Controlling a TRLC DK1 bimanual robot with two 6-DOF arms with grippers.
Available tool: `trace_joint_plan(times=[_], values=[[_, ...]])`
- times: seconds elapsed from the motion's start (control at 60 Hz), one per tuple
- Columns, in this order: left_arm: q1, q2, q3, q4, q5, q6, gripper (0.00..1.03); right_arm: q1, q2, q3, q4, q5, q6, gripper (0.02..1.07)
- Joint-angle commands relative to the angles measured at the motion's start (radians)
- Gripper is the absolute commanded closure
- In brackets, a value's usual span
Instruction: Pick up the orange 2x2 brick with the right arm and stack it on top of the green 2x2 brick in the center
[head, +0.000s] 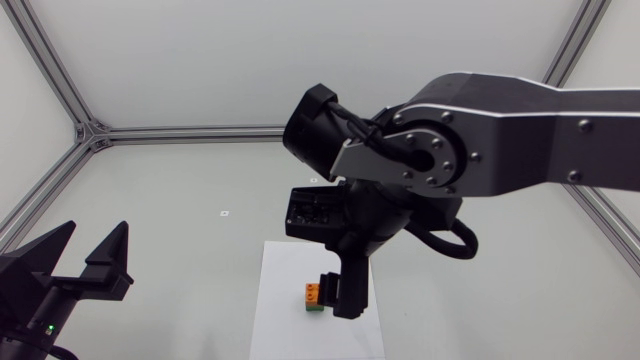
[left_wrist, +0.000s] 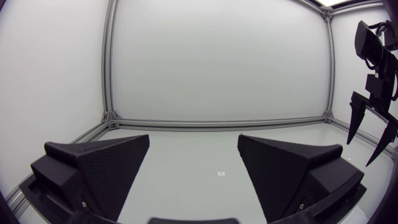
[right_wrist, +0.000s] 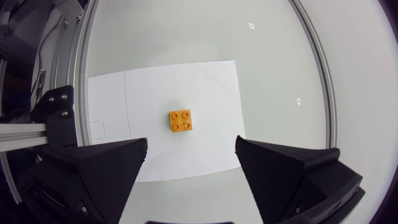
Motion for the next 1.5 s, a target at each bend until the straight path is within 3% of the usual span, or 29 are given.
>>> trace_joint_plan(times=[0.0,0.317,0.9,1.217,1.483], values=[[0.002,-0.008,-0.041,-0.015,0.004,0.013,0.04,-0.023,-0.065,-0.041,-0.001,0.003,0.048,0.06],[0.002,-0.008,-0.041,-0.015,0.004,0.013,0.04,-0.170,-0.301,-0.180,0.074,0.022,0.117,0.06],[0.002,-0.008,-0.041,-0.013,0.004,0.013,0.04,-0.626,-0.771,-0.575,0.293,0.009,0.151,0.06],[0.002,-0.008,-0.041,-0.015,0.004,0.013,0.04,-0.797,-1.044,-0.743,0.347,0.035,0.126,0.06],[0.002,-0.008,-0.041,-0.013,0.004,0.013,0.04,-0.858,-1.187,-0.884,0.497,0.033,0.218,0.06]])
